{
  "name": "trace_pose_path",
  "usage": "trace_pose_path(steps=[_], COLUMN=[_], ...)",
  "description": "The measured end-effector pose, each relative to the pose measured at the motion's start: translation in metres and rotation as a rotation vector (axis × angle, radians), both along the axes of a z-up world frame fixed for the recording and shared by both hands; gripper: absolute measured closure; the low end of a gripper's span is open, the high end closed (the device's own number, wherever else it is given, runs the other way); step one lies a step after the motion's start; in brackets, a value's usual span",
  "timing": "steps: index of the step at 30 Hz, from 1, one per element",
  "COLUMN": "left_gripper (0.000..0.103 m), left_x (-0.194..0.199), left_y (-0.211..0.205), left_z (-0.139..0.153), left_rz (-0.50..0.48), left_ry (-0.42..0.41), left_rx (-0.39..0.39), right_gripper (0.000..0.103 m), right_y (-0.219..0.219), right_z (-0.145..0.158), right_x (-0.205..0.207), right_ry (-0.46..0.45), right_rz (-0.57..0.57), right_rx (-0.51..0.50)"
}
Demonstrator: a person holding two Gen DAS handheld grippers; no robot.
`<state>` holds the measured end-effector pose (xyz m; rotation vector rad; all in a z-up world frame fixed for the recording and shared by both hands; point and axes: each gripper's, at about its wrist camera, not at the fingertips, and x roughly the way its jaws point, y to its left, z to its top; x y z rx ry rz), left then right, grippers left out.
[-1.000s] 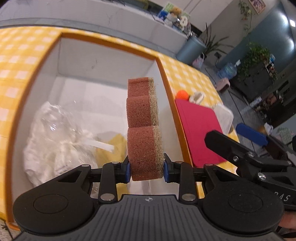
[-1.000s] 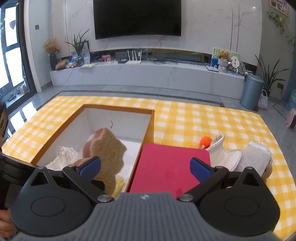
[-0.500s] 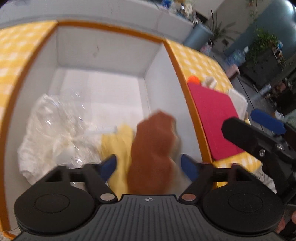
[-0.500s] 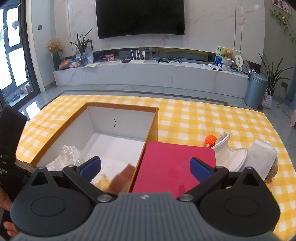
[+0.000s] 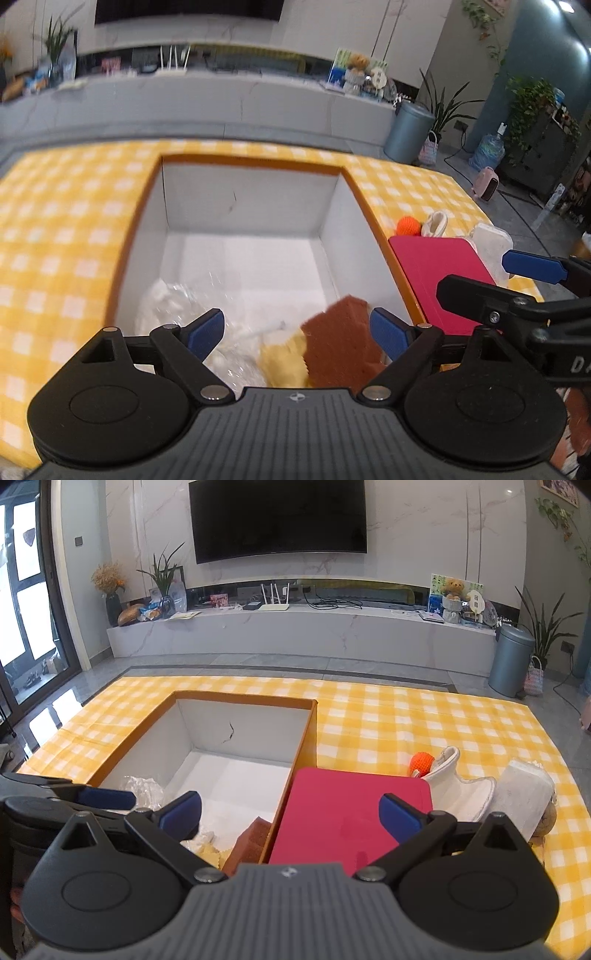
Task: Organize soft objects
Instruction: 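Lower the brown sponge into the white box and open the left gripper, then move both grippers back over the remaining soft items on the tablecloth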
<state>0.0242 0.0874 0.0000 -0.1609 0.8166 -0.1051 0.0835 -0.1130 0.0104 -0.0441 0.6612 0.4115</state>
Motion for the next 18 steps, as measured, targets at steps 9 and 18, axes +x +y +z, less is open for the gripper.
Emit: trace_pose_path(steps=[9, 18], left_gripper=[0.0, 0.0], left_x=[-0.001, -0.008], left_y=[0.0, -0.017], left_z=[0.014, 0.022], left_rz=[0.04, 0.022], left_ry=[-0.058, -0.1], left_rx=[-0.004, 0.029], right_gripper=[0.003, 0.003], right_y=[-0.005, -0.03], right_z=[0.004, 0.011], right_x=[-0.003, -0.008], right_ry=[-0.015, -0.04], right_rz=[-0.009, -0.045], right_rx=[0.007, 0.013])
